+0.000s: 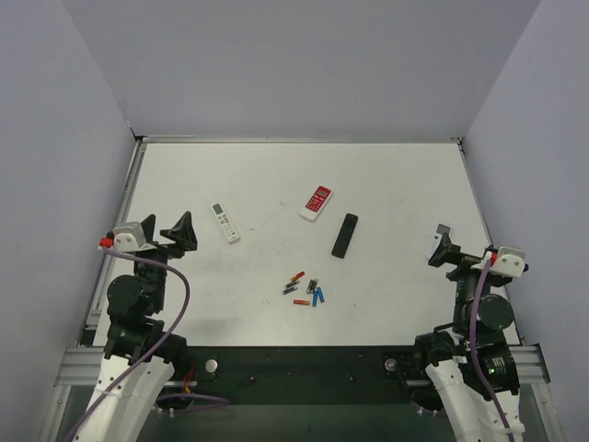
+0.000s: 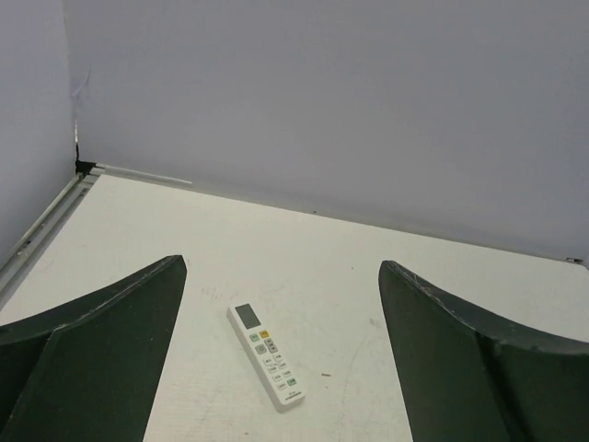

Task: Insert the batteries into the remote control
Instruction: Pick up the remote control from the center of the board.

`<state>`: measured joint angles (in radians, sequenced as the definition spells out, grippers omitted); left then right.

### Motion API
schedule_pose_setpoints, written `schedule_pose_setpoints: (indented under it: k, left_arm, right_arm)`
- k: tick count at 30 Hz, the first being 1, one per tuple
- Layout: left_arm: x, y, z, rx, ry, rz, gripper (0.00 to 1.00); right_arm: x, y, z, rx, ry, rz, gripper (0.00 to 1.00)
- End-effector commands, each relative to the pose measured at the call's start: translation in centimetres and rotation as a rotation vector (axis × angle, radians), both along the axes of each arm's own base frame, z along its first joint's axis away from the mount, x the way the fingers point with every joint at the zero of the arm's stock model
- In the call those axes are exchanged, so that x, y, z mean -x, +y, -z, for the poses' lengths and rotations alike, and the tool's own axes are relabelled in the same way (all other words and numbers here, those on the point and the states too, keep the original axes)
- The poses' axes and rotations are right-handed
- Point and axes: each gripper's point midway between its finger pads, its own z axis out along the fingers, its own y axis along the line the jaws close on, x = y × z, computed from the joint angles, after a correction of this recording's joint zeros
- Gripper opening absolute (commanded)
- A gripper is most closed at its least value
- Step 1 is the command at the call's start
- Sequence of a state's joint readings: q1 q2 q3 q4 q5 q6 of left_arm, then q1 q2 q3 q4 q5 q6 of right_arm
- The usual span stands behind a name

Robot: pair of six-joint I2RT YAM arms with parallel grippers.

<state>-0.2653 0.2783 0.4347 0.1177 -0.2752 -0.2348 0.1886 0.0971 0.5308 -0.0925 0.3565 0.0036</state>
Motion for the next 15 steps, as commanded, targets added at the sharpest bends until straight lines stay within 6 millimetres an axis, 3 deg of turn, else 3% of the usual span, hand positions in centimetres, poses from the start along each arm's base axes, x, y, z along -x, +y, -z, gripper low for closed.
schedule_pose_setpoints:
  k: [1, 6, 15]
  left_arm:
    - [-1.0, -1.1, -1.3, -0.004, 0.015, 0.049, 0.97]
    - [-3.1, -2.3, -0.6, -0.03, 0.141, 0.082, 0.97]
    - [-8.8, -4.2, 5.6, 0.018, 0.589, 0.061, 0.97]
  right_arm:
    - [0.7, -1.0, -1.1, -0.047, -0.062, 0.056, 1.0]
    - [0.9, -0.9, -1.1, -0.063, -0.08, 0.05, 1.0]
    - [0.9, 0.0, -1.3, -0.062, -0.106, -0.004, 1.0]
